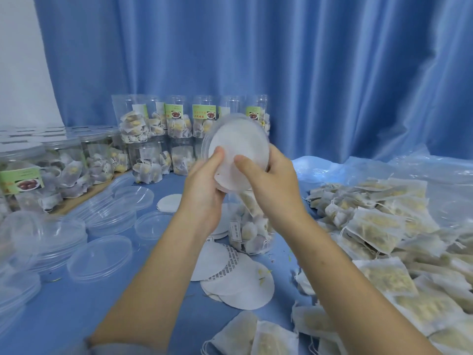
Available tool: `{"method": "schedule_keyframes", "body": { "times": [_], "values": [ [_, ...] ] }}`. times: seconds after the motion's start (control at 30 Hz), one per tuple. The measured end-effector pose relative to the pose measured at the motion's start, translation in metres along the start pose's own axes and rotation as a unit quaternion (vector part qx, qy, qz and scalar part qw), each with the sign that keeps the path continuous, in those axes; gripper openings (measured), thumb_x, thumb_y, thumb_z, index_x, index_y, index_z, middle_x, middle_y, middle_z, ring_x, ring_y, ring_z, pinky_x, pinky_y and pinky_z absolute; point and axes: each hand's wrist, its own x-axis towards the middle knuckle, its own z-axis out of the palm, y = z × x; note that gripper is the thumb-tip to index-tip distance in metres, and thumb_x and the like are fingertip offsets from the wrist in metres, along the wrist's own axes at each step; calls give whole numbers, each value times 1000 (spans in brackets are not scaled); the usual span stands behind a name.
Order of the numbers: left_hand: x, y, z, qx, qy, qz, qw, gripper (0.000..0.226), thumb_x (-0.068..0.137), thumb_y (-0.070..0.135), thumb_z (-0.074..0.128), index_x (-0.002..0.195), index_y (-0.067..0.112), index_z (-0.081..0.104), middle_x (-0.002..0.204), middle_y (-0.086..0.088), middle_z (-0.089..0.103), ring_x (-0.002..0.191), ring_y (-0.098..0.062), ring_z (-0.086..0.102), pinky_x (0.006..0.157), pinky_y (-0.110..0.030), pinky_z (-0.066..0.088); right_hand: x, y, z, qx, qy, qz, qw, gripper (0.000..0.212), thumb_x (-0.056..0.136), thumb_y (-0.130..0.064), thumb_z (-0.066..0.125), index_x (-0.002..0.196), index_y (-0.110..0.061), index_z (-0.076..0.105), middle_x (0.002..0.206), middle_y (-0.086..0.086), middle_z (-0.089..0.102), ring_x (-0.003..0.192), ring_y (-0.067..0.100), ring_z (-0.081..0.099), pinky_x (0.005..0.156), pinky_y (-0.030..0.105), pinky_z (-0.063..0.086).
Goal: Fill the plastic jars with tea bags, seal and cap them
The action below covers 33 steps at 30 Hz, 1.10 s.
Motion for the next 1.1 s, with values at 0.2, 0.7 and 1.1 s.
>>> {"method": "schedule_keyframes", "body": {
  "times": [0.2, 0.7, 1.1],
  "values": [
    [8, -27, -2, 218, 12, 85, 972, 71, 63, 26, 65, 129, 21, 42, 124, 4, 46, 119, -10, 44, 94, -25, 34, 14, 8, -37, -262, 45, -194, 944, 55, 78, 10, 49, 123, -20, 62, 107, -1, 70, 91, 11, 55, 75, 3, 35],
    [-1, -102, -30, 323, -8, 51, 945, 89, 49, 24, 92, 123, 23, 42, 115, 16, 59, 98, 11, 57, 73, -6, 45, 28, 34, -62, -406, -166, -134, 889, 52, 84, -8, 61, 131, -28, 53, 136, -9, 51, 125, 9, 42, 96, 0, 18],
    [-10, -102, -31, 367, 4, 62, 928, 102, 38, 50, 88, 125, 26, 39, 114, 13, 60, 102, -5, 60, 83, -29, 52, 20, 20, -51, -437, -202, -44, 876, 48, 79, -64, 53, 125, -54, 48, 152, -12, 32, 140, 7, 24, 114, 30, 22]
  ]
}}
